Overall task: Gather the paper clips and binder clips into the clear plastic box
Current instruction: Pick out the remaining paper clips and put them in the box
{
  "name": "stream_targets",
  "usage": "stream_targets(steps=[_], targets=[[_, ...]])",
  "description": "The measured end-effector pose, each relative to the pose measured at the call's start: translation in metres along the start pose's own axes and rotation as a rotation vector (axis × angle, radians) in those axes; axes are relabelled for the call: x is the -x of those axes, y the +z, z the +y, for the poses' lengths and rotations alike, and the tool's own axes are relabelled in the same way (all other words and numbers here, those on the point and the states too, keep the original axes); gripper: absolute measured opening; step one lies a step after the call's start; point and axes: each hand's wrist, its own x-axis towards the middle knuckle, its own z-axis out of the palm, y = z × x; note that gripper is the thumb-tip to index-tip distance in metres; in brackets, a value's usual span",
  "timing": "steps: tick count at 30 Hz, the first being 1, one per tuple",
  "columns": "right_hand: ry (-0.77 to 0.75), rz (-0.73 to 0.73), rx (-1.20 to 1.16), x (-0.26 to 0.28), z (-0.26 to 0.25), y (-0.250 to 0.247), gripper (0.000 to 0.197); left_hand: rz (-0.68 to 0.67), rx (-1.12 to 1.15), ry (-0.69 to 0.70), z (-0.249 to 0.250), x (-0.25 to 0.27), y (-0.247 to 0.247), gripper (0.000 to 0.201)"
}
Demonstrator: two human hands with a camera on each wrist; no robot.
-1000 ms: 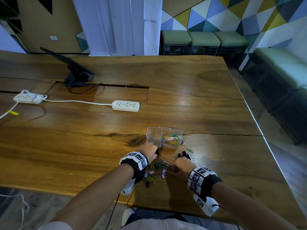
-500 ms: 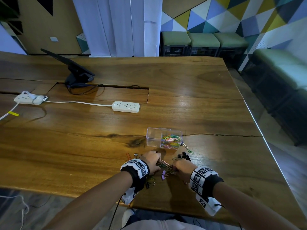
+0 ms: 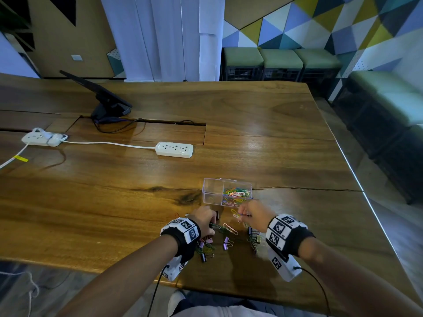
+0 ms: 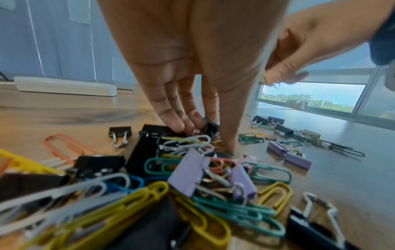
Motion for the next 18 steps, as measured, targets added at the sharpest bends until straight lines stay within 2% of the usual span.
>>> stream_targets(steps=[8, 16, 18], targets=[[0.031, 0.206, 0.035, -0.023, -0.006, -0.037, 0.017, -0.015, -0.011, 0.048, -0.002, 0.001, -0.006, 0.022], [0.087, 0.183, 0.104, -0.033, -0.006, -0.035, 0.022, -0.08, 0.038, 0.072, 0.0, -0.006, -0.008, 0.021], [0.084, 0.197, 0.108, -0.035, -0.006, -0.034, 0.015, -0.084, 0.06, 0.073, 0.0, -0.007, -0.008, 0.022]])
